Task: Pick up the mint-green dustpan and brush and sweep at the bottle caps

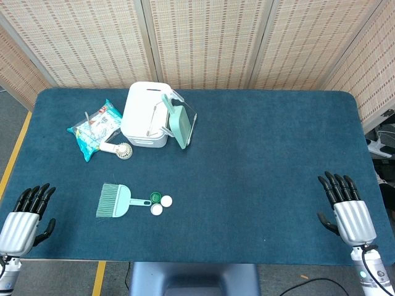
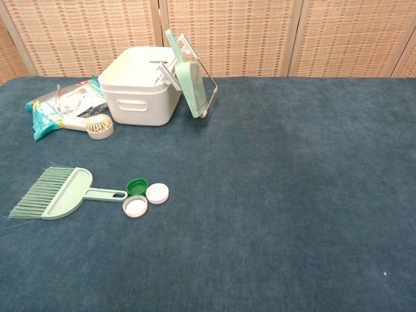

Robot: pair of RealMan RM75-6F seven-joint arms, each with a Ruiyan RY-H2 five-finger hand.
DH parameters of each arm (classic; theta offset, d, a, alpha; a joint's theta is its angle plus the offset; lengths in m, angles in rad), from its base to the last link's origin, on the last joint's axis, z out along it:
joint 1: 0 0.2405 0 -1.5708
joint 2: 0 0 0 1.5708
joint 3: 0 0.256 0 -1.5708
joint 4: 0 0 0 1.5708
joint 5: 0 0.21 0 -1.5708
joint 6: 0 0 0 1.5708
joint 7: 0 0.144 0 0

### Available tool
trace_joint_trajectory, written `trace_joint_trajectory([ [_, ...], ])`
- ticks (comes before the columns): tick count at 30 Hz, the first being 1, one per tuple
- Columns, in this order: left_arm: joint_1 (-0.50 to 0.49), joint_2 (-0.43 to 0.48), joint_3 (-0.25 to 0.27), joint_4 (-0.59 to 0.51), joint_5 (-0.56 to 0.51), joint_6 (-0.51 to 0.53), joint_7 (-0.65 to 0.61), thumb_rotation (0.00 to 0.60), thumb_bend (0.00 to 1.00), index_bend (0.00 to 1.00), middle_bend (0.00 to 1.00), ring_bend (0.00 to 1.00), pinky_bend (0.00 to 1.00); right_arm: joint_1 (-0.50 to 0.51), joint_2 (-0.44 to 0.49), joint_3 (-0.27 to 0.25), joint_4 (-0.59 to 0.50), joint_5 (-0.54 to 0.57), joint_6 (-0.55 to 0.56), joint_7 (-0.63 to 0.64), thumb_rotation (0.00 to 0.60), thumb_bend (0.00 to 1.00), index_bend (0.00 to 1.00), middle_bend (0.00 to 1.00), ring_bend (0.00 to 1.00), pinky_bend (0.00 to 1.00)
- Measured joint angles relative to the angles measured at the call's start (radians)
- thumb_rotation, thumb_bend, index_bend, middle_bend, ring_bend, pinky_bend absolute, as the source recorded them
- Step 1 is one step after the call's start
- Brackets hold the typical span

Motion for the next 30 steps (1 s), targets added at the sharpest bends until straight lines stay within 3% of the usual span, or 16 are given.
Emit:
trace_joint_trajectory([
  [5,-0.005,-0.003,0.007,0.009,0.017,-0.003,-0.021,0.600,0.44,0.00,0.00,0.00,0.09,-0.001,0.000,-0.003,-0.003,-0.003,0.000,-0.001,0.600,0.22,0.00,0.00,0.00,0.00],
  [7,-0.007,-0.015,0.013,0.010,0.036,0.001,-0.026,0.600,0.44,0.01,0.02,0.02,0.18,-0.003,0.003,-0.004,-0.008,-0.006,0.005,-0.001,0.600,0.22,0.00,0.00,0.00,0.00],
  [9,-0.016,-0.044,0.011,0.011,0.060,0.007,-0.017,0.600,0.44,0.06,0.08,0.14,0.36,-0.006,0.005,-0.005,-0.013,-0.016,0.017,0.001,0.600,0.22,0.00,0.00,0.00,0.00],
  [10,-0.022,-0.055,0.007,0.007,0.063,0.005,-0.005,0.600,0.44,0.09,0.13,0.25,0.49,-0.008,0.007,-0.006,-0.015,-0.020,0.022,0.002,0.600,0.22,0.00,0.00,0.00,0.00],
  [12,-0.037,-0.077,-0.004,-0.003,0.063,-0.004,0.043,0.600,0.44,0.14,0.17,0.41,0.64,-0.011,0.011,-0.009,-0.017,-0.025,0.027,0.010,0.600,0.22,0.00,0.00,0.00,0.00],
  [15,-0.068,-0.112,-0.015,-0.020,0.065,-0.038,0.137,0.600,0.44,0.16,0.21,0.57,0.76,-0.015,0.014,-0.005,-0.020,-0.024,0.038,0.034,0.600,0.22,0.00,0.00,0.00,0.00],
  [21,-0.157,-0.184,-0.027,-0.043,0.060,-0.180,0.237,0.600,0.43,0.21,0.30,0.63,0.81,-0.026,0.023,-0.001,-0.021,-0.023,0.058,0.042,0.600,0.22,0.00,0.00,0.00,0.00],
  [30,-0.262,-0.247,-0.066,-0.049,-0.058,-0.358,0.335,0.600,0.42,0.23,0.31,0.65,0.81,-0.026,0.030,0.007,-0.031,0.007,0.038,0.038,0.600,0.22,0.00,0.00,0.00,0.00],
])
